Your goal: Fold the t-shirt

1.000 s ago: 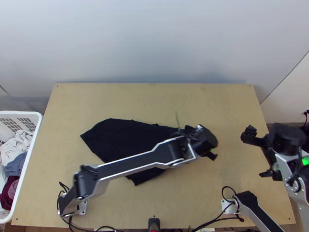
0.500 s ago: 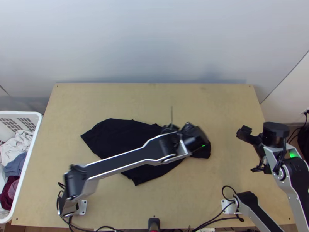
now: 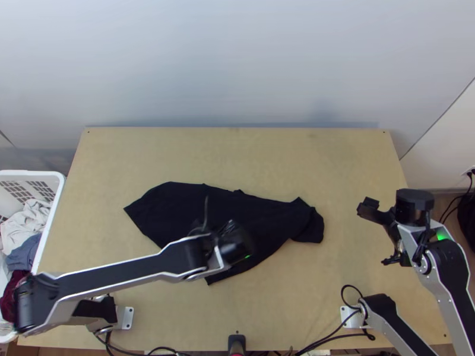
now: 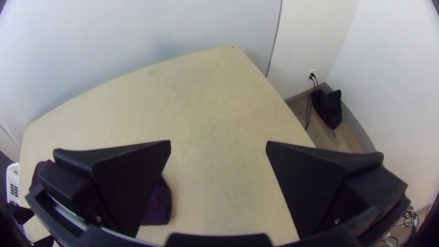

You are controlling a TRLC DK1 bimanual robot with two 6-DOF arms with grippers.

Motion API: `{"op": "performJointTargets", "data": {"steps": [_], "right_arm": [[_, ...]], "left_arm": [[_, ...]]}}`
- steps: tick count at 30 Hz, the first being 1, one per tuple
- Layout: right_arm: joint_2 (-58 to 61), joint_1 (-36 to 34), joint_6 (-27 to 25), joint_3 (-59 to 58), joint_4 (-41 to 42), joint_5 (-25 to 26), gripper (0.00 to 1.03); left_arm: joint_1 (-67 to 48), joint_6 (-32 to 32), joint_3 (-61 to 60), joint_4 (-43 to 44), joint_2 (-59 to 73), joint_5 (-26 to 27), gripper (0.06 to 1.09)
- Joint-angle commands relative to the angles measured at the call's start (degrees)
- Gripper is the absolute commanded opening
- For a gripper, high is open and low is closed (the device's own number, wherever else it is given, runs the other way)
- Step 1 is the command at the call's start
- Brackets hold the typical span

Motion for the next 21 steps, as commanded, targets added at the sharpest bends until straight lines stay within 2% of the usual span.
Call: {"op": "performJointTargets", "data": {"steps": [1, 3, 21], "right_arm": [[-1.2, 0.8, 0.5, -3.2, 0.8, -0.7, 0.94], [-1.0, 1.0, 0.2, -3.9, 1.3, -0.7, 0.98], [3.7, 1.7, -0.2, -3.0, 2.6, -0.8, 0.98]], "left_arm": [[-0.9, 0.3, -12.9, 0.2, -7.8, 1.2, 1.03], [-1.2, 0.4, -15.0, 0.4, -8.6, 2.6, 1.03], [-3.7, -3.4, -22.3, 6.2, -8.1, 11.5, 1.03]]}}
